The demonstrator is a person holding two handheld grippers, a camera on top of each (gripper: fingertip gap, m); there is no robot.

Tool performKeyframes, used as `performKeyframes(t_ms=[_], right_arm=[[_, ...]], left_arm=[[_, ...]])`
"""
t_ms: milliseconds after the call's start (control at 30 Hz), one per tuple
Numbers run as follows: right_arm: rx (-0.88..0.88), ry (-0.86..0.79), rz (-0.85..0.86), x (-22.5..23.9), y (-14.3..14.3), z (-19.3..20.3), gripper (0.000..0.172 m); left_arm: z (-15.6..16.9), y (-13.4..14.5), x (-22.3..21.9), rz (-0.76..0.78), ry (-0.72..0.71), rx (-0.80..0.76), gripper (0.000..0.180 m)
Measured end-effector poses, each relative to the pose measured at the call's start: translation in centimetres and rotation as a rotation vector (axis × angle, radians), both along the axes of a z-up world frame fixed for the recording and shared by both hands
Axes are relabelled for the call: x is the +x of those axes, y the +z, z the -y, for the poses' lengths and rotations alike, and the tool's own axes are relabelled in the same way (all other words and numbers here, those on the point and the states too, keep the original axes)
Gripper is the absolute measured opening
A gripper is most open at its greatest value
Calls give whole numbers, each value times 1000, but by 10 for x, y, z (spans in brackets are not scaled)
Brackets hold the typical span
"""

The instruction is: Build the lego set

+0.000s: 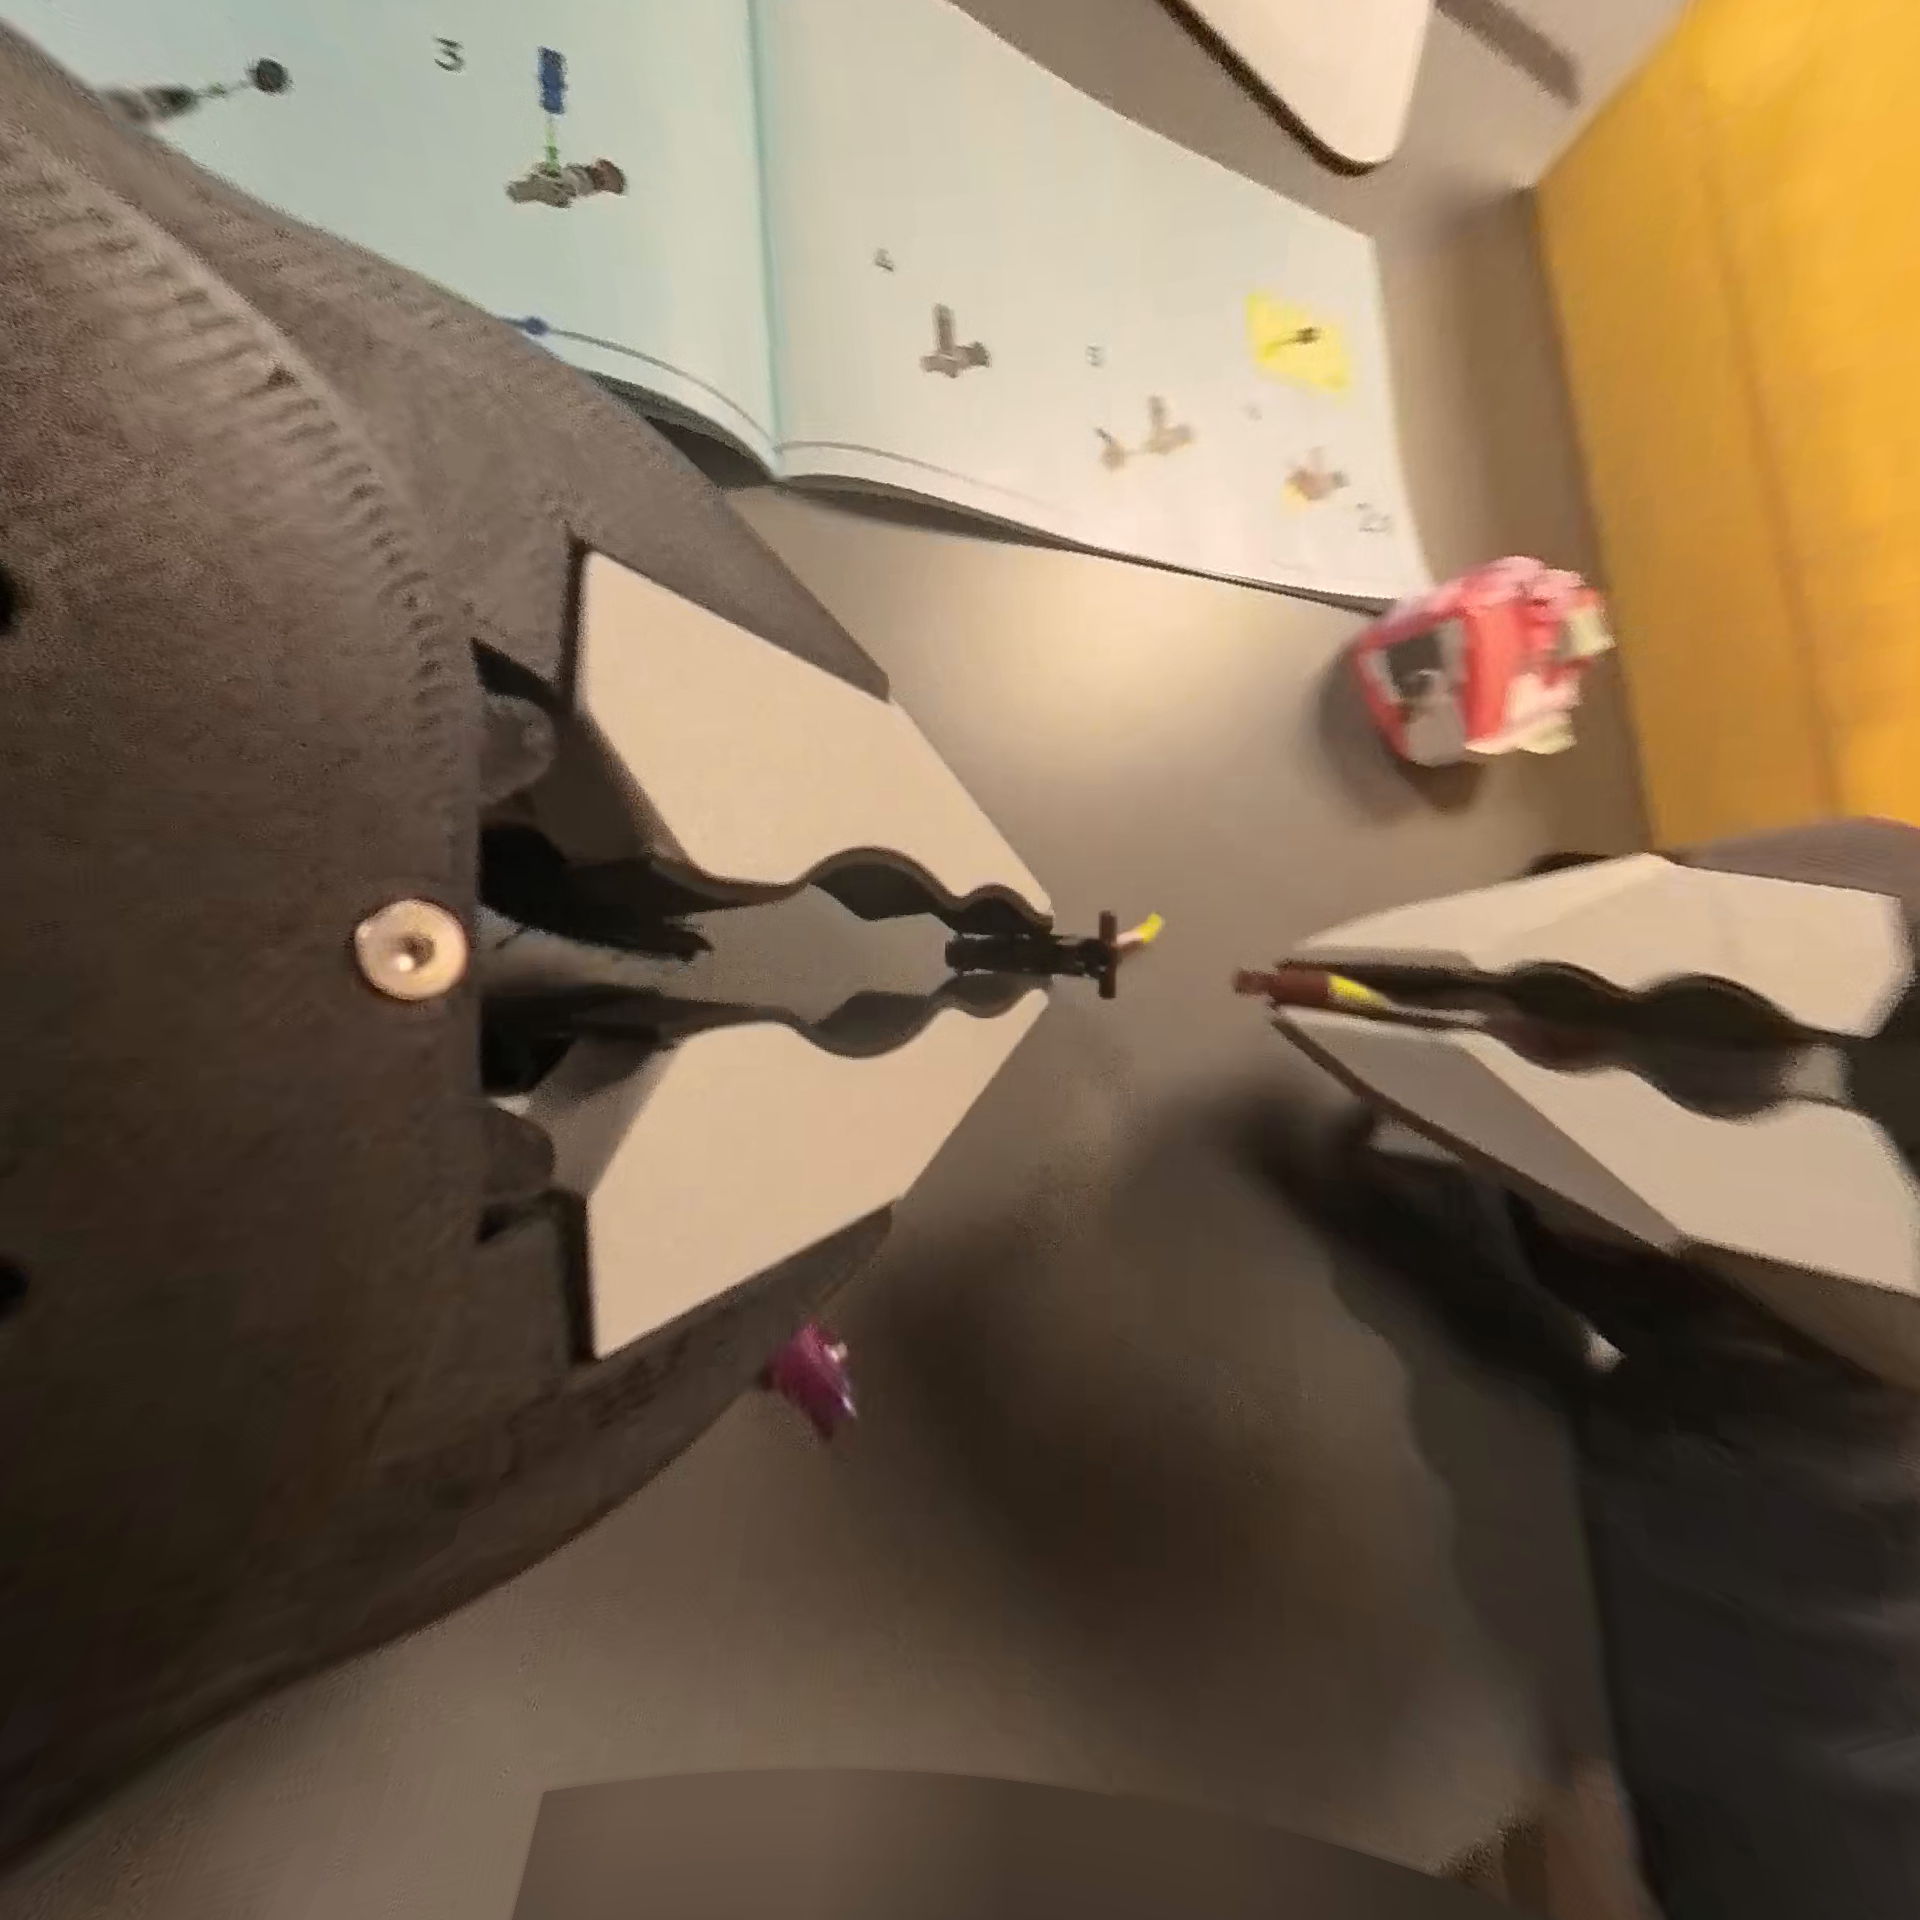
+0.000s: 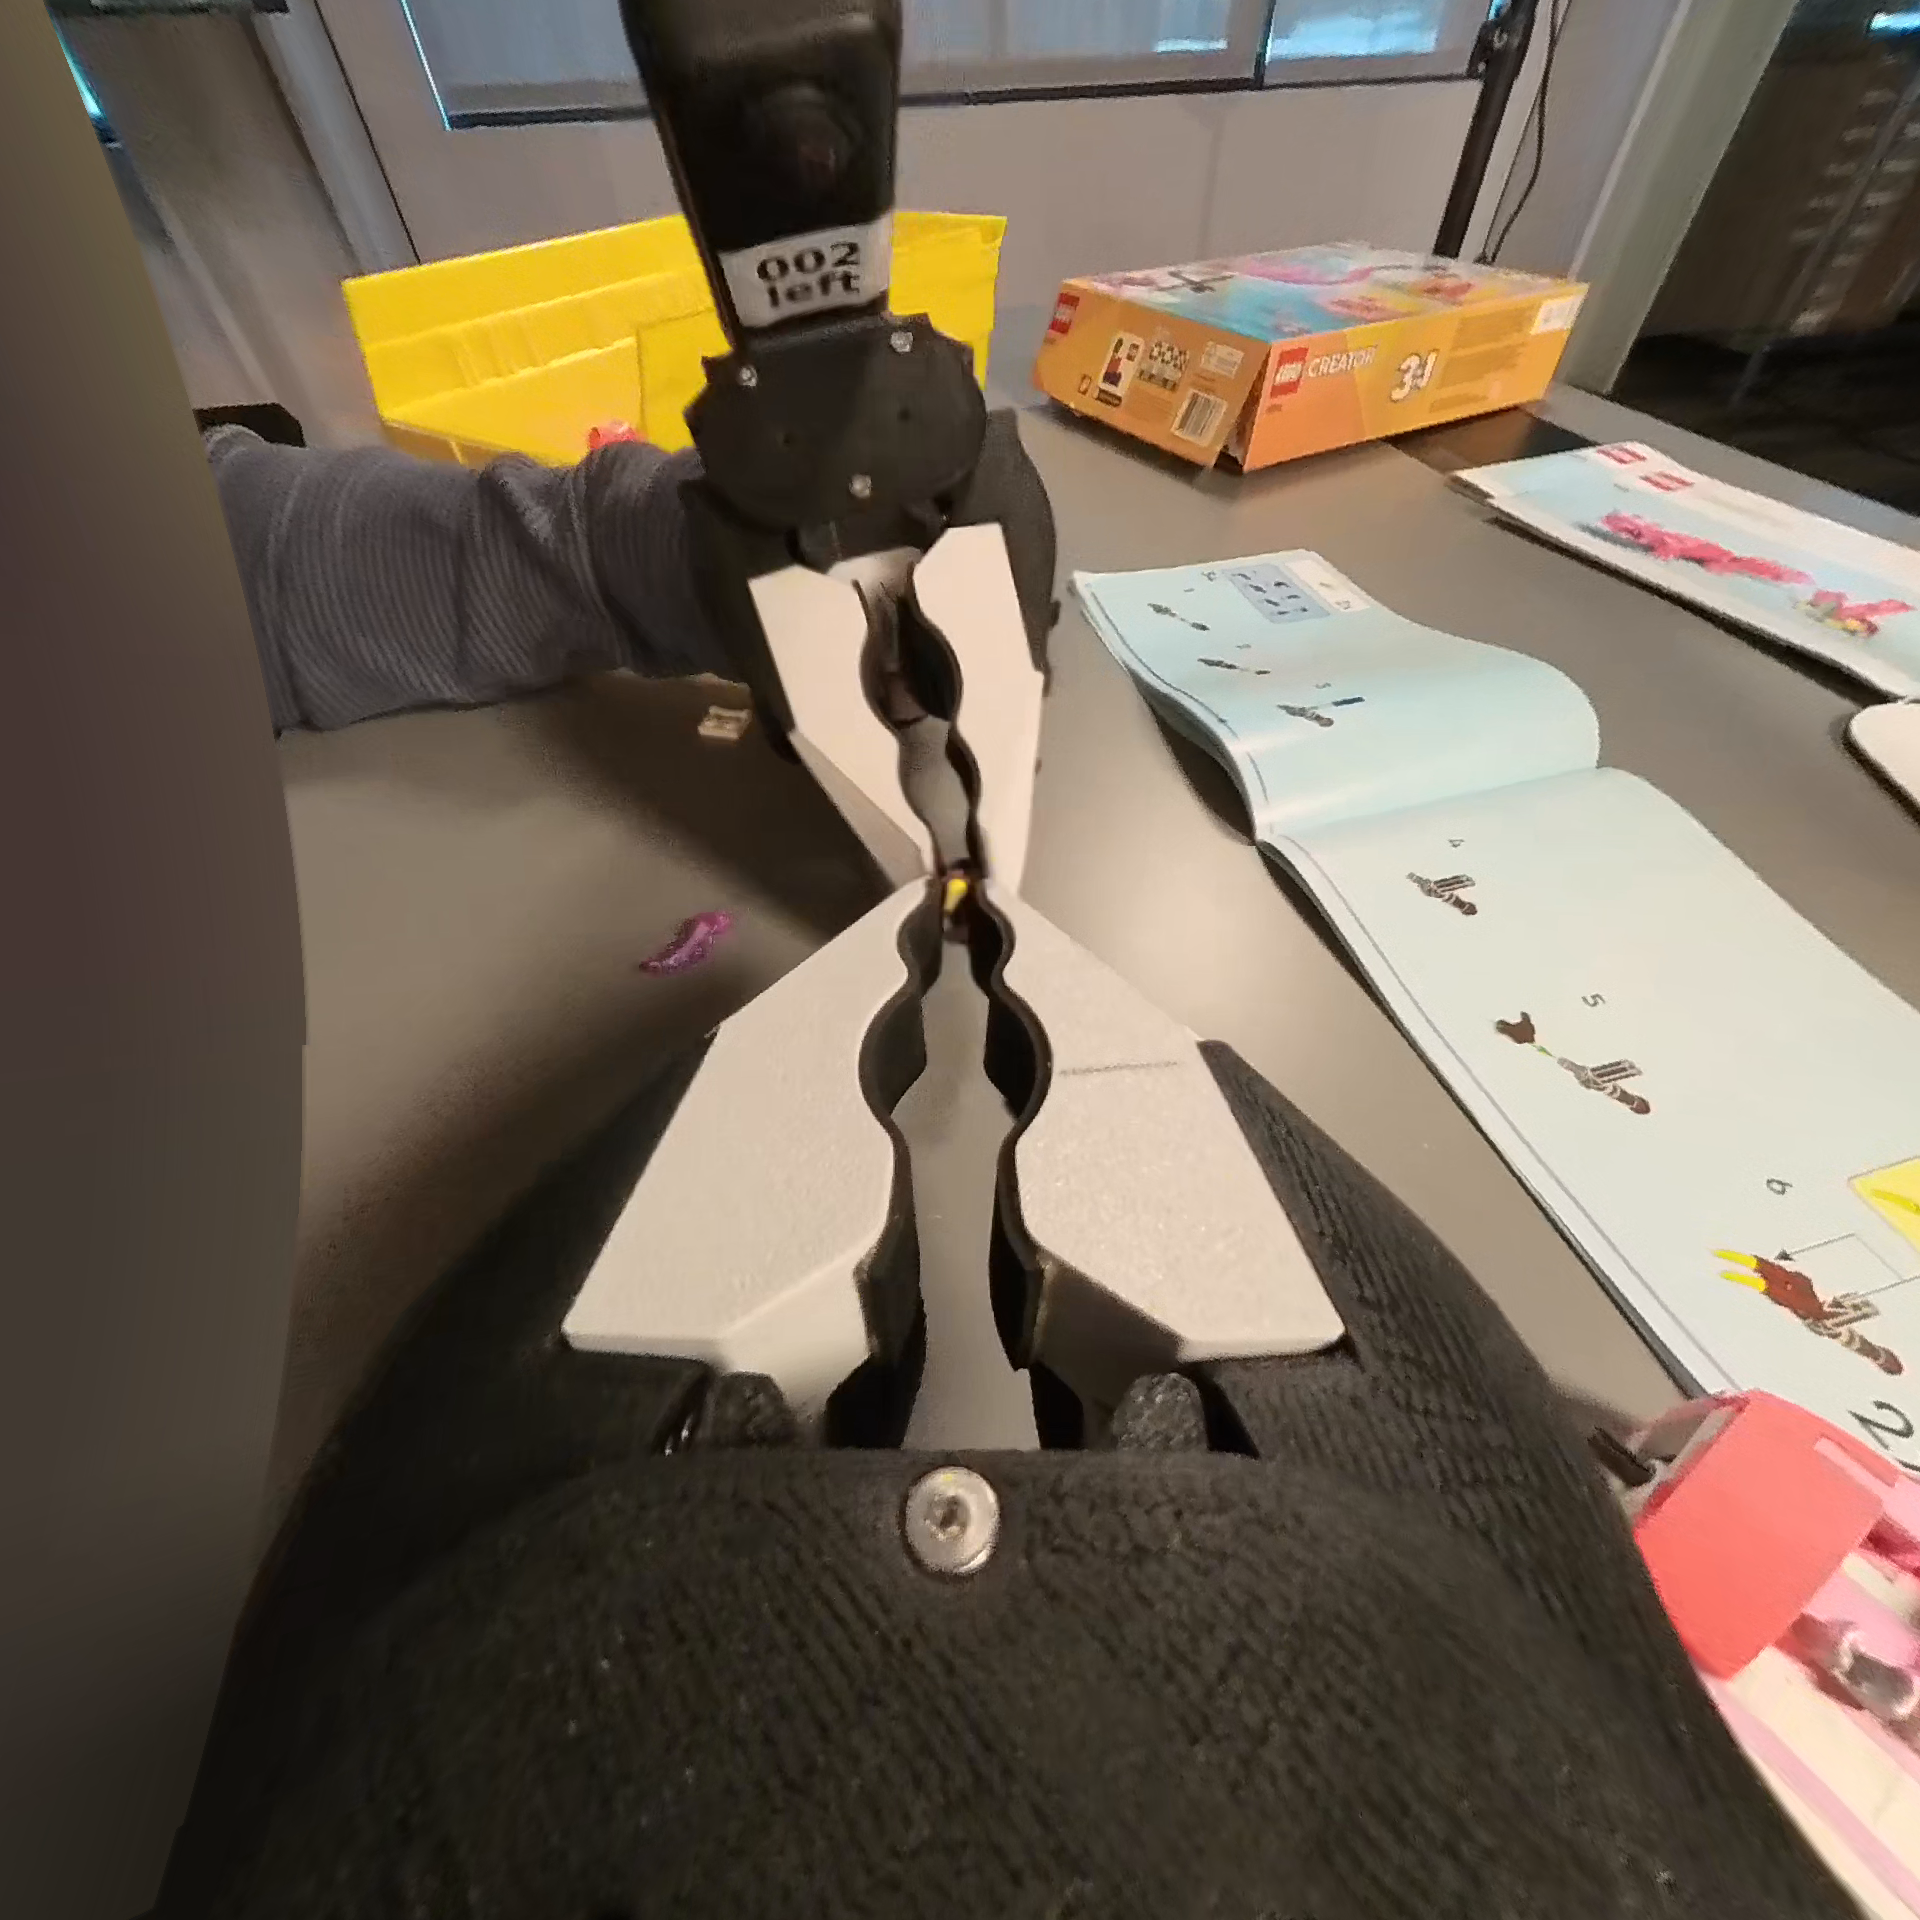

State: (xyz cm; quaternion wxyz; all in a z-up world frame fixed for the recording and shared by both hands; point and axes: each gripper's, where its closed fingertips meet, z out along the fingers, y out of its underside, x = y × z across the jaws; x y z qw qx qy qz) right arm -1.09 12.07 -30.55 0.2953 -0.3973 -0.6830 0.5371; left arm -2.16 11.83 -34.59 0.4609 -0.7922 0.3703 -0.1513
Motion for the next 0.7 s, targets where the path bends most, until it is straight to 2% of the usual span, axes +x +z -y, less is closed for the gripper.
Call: performKeyframes(t_ms=[167,700], right_arm=[[45,44,-47,5,3,6,3],[67,69,-55,9,3,9,3]], left_arm=[[8,25,16,113,-72,59,6],[11,22,21,107,-94,39,6]])
